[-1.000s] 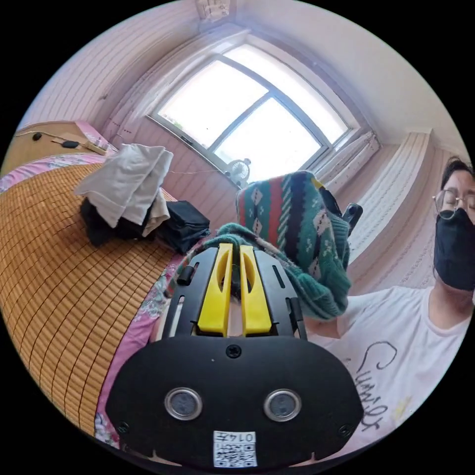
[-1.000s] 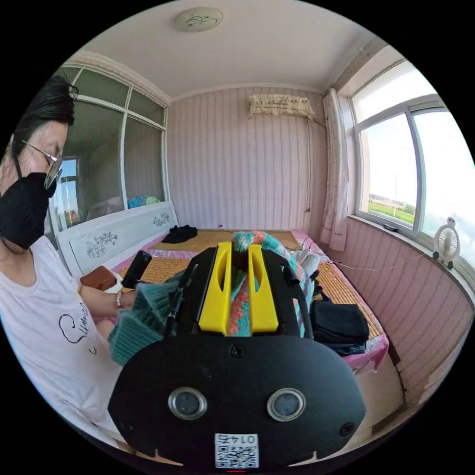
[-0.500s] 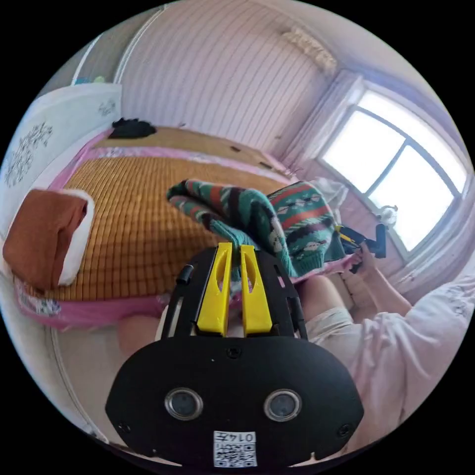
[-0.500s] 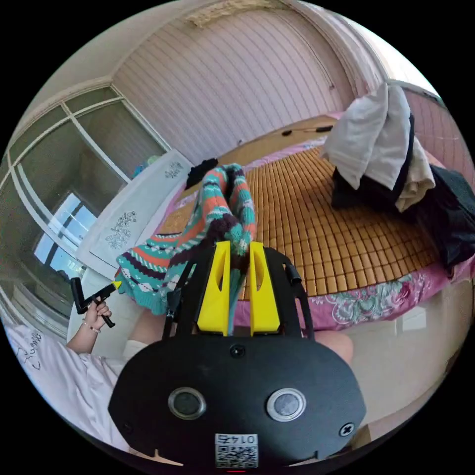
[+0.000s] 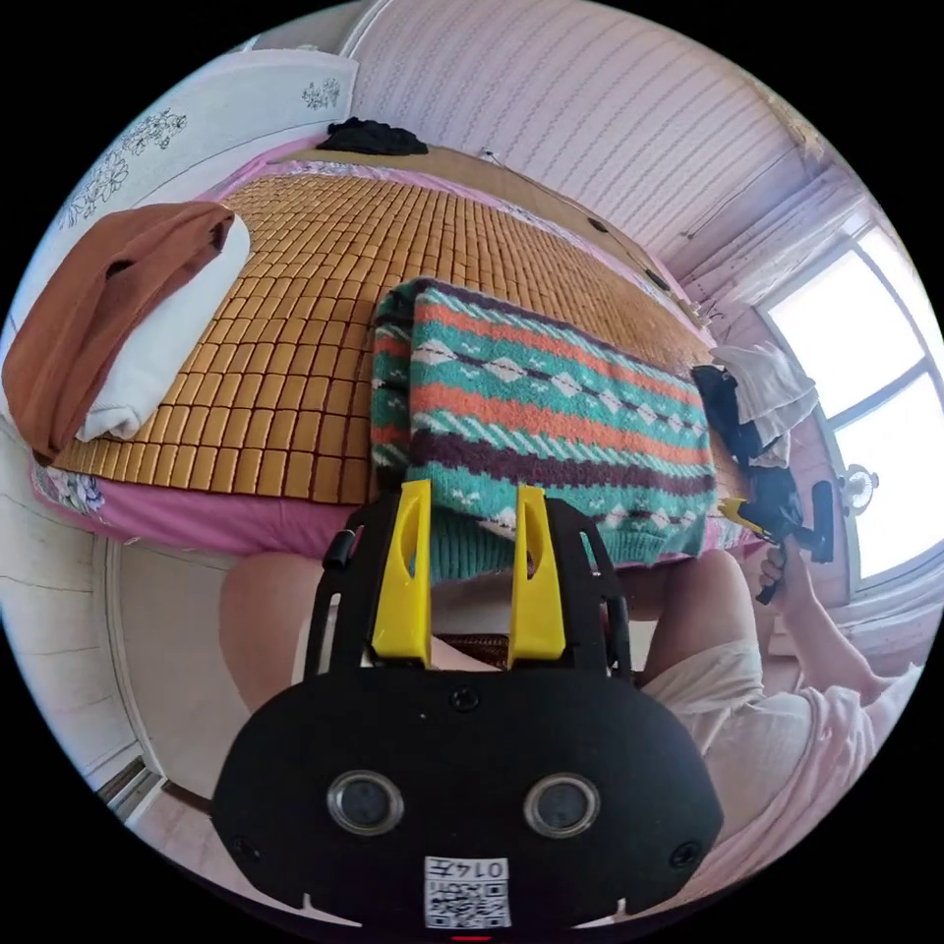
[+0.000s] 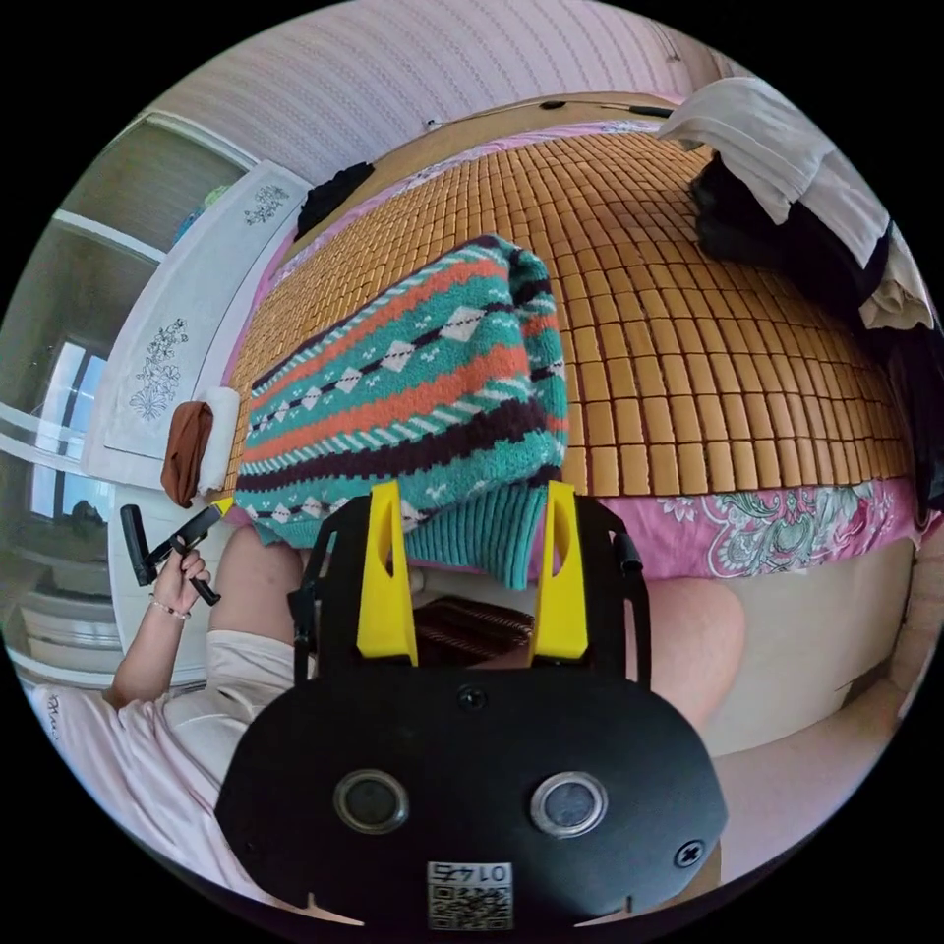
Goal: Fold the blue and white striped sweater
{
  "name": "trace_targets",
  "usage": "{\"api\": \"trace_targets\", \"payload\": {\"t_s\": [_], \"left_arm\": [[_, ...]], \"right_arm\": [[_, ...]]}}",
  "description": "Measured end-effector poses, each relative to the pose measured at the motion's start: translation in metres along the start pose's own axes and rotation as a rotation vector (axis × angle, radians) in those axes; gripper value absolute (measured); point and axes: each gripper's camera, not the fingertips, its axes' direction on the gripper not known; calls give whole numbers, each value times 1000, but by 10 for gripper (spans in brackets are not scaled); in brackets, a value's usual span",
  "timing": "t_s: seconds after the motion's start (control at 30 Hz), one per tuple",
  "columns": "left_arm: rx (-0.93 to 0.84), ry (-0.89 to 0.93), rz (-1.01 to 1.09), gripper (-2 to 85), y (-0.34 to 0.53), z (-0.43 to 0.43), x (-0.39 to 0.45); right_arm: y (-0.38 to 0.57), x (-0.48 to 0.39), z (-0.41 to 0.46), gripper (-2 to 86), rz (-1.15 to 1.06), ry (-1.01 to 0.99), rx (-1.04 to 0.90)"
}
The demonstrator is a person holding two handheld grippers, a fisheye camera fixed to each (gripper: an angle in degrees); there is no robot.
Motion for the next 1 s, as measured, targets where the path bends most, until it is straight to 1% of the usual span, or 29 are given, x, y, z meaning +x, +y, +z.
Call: {"api": "trace_targets", "payload": {"t_s": [0.03,0.1,0.17,0.23,0.27,0.37,0.43,0.47,0.5,0.53,0.57,0.6,0.63,0.67,0.7,0.73,0.77,0.8,0.87,0.93,1.0], "left_arm": [[-67,-5,-5,111,-8,7,-4],[-90,-46,-15,92,-16,6,-8],[-124,-64,10,72,-23,2,-12],[-136,-39,68,15,-27,-12,-17],[-128,-22,76,10,-28,-18,-19],[-77,128,90,-5,-32,-48,-32],[-23,268,113,-7,-47,-75,-37],[-7,295,132,-7,-55,-82,-37],[47,332,160,-6,-75,-99,-36],[127,355,156,-4,-101,-116,-35],[172,363,137,-2,-115,-124,-36],[262,368,87,4,-141,-136,-38],[337,326,67,21,-164,-146,-38],[352,281,62,30,-174,-148,-38],[343,198,32,59,-190,-149,-38],[307,176,12,81,-198,-146,-39],[298,179,29,89,-200,-145,-37],[302,162,86,99,-196,-145,-31],[317,92,183,102,-182,-141,-19],[274,96,283,100,-162,-122,-6],[230,163,351,100,-149,-105,5]], "right_arm": [[-8,-1,11,141,-15,-10,-30],[-17,-1,19,101,-17,-5,-44],[-22,0,18,82,-32,-11,-39],[-27,1,9,52,-87,-75,-37],[-29,0,5,46,-108,-90,-39],[-44,-15,-21,31,-251,-173,-38],[-75,-34,-49,27,-369,-252,-8],[-86,-40,-57,26,-395,-264,8],[-112,-50,-72,26,-429,-282,54],[-143,-58,-85,27,-419,-290,115],[-158,-60,-90,28,-398,-292,153],[-188,-62,-95,32,-340,-285,227],[-214,-60,-93,37,-274,-241,266],[-225,-59,-90,40,-227,-210,271],[-238,-56,-84,45,-134,-147,277],[-241,-60,-79,48,-135,-120,283],[-240,-65,-77,50,-168,-113,289],[-232,-74,-70,53,-246,-73,299],[-217,-87,-50,59,-341,11,294],[-205,-105,-5,74,-452,77,202],[-203,-124,35,88,-534,119,112]]}}
